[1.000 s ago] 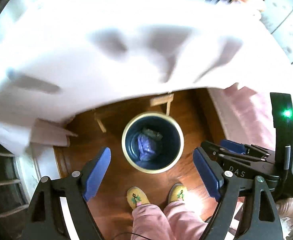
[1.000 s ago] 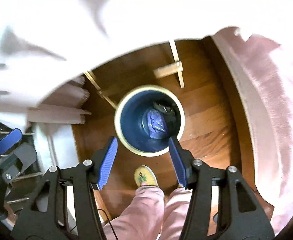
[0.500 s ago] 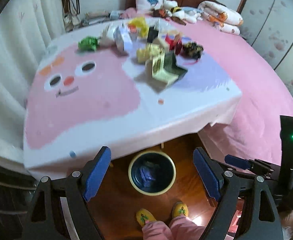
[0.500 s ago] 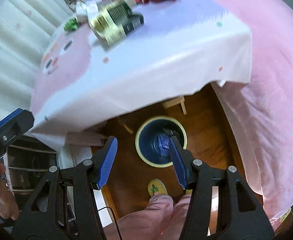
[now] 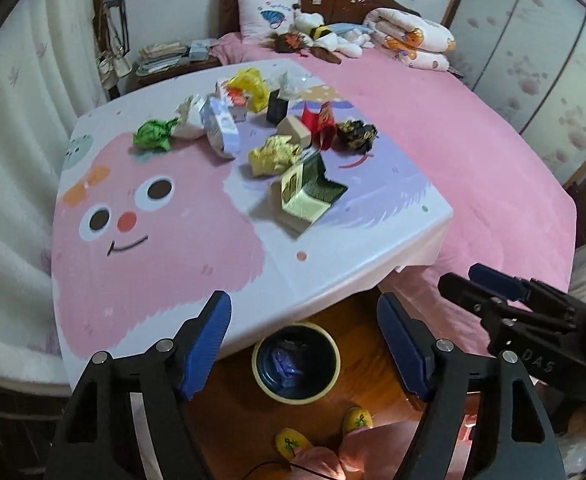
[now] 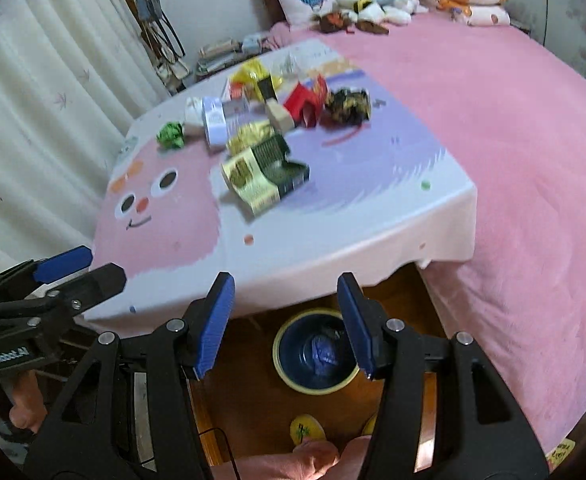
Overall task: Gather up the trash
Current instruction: 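Raise both tools back toward the table, then grasp the green-and-cream box with the left tool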
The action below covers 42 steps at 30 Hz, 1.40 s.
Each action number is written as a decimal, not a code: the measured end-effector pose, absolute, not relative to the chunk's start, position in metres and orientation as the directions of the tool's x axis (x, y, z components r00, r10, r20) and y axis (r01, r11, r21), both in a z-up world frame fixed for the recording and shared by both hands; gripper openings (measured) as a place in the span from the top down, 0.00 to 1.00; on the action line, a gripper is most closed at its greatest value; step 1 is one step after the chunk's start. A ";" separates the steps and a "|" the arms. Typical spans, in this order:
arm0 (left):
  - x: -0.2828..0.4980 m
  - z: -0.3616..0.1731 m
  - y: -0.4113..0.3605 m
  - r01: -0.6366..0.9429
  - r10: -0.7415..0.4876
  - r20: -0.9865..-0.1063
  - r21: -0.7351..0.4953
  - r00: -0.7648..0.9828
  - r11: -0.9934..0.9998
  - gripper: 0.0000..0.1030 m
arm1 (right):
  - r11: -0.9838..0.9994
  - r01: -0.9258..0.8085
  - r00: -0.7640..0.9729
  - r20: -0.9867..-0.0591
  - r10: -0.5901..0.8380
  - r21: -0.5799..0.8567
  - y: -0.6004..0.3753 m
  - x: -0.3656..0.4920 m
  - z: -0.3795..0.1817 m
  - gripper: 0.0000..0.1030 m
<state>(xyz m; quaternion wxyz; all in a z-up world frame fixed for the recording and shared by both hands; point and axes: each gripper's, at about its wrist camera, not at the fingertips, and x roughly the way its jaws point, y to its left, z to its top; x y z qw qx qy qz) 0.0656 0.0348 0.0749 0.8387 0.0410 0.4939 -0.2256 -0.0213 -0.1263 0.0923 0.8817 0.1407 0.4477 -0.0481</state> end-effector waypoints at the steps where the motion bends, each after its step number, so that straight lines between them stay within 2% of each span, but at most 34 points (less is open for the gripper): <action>1: 0.068 0.075 0.034 0.424 -0.338 -0.847 -0.150 0.411 0.893 0.25 | 0.957 0.211 0.600 -0.799 0.034 0.199 -0.127 -0.018 0.095 0.51; 11: 0.141 0.048 0.006 0.395 -0.317 -0.869 -0.157 0.381 0.905 0.25 | 0.973 0.151 0.587 -0.808 0.053 0.174 -0.151 0.050 0.081 0.51; 22: 0.270 -0.035 -0.059 0.352 -0.204 -0.952 -0.114 0.230 0.929 0.26 | 0.968 0.010 0.466 -0.857 0.219 0.252 -0.210 0.194 0.036 0.51; 26: 0.295 -0.065 -0.075 0.337 -0.206 -0.969 -0.150 0.136 0.930 0.35 | 0.957 -0.048 0.397 -0.874 0.280 0.285 -0.221 0.225 0.013 0.51; 28: 0.302 -0.077 -0.080 0.319 -0.212 -0.973 -0.172 0.094 0.932 0.44 | 0.952 -0.089 0.368 -0.878 0.306 0.294 -0.224 0.235 0.002 0.51; 29: 0.304 -0.080 -0.082 0.309 -0.214 -0.973 -0.179 0.082 0.934 0.54 | 0.949 -0.101 0.356 -0.880 0.315 0.299 -0.223 0.238 -0.002 0.51; 31: 0.304 -0.084 -0.084 0.280 -0.238 -0.968 -0.210 0.072 0.937 0.60 | 0.943 -0.126 0.331 -0.883 0.332 0.307 -0.223 0.246 -0.011 0.51; 33: 0.303 -0.084 -0.084 0.255 -0.265 -0.961 -0.238 0.077 0.937 0.71 | 0.939 -0.146 0.317 -0.884 0.343 0.312 -0.222 0.253 -0.016 0.51; 36: 0.301 -0.081 -0.086 0.222 -0.273 -0.957 -0.247 0.097 0.943 0.78 | 0.932 -0.176 0.304 -0.883 0.359 0.318 -0.218 0.261 -0.020 0.51; 42: 0.282 -0.068 -0.087 0.160 -0.242 -0.957 -0.217 0.161 0.963 0.79 | 0.912 -0.259 0.291 -0.874 0.388 0.318 -0.198 0.272 -0.019 0.51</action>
